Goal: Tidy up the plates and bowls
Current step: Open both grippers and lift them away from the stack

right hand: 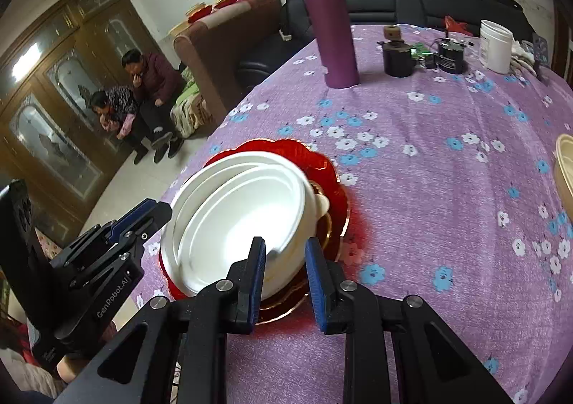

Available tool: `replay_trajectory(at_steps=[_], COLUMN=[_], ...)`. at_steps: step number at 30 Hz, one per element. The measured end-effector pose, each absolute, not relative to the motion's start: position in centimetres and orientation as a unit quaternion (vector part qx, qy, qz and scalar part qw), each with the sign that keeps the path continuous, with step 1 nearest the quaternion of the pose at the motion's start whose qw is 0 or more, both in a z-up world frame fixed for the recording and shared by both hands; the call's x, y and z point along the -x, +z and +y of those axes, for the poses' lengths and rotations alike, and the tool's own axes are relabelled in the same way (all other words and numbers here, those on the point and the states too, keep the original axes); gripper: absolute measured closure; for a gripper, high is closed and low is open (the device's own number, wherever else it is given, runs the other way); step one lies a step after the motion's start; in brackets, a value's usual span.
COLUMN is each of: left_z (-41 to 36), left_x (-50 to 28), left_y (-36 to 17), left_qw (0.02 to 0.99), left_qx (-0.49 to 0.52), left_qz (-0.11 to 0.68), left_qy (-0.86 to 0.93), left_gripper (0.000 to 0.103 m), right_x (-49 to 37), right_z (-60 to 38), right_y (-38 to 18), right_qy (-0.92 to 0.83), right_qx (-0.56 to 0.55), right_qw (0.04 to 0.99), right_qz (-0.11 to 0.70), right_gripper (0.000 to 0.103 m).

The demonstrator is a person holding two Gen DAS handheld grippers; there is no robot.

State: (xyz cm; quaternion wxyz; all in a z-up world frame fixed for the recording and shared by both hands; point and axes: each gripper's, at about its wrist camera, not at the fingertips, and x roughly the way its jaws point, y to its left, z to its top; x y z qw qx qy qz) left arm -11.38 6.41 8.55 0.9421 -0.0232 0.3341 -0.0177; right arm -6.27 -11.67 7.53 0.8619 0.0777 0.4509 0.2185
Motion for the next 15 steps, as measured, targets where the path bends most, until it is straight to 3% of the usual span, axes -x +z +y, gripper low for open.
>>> replay_trajectory(at_steps=[15], left_z=[1.4], left_x=[12.3], left_y=[10.4], left_qw=[0.94], left_qx=[-0.005], left_qz=[0.332], left_qy=[-0.071], left_gripper=[0.08], right_x=[6.9], right_z=[-19.9], right_y=[7.9], right_qy=[0.179], right_qx=[-0.166], right_qw=[0.868], right_qz=[0.433], right_gripper=[0.077])
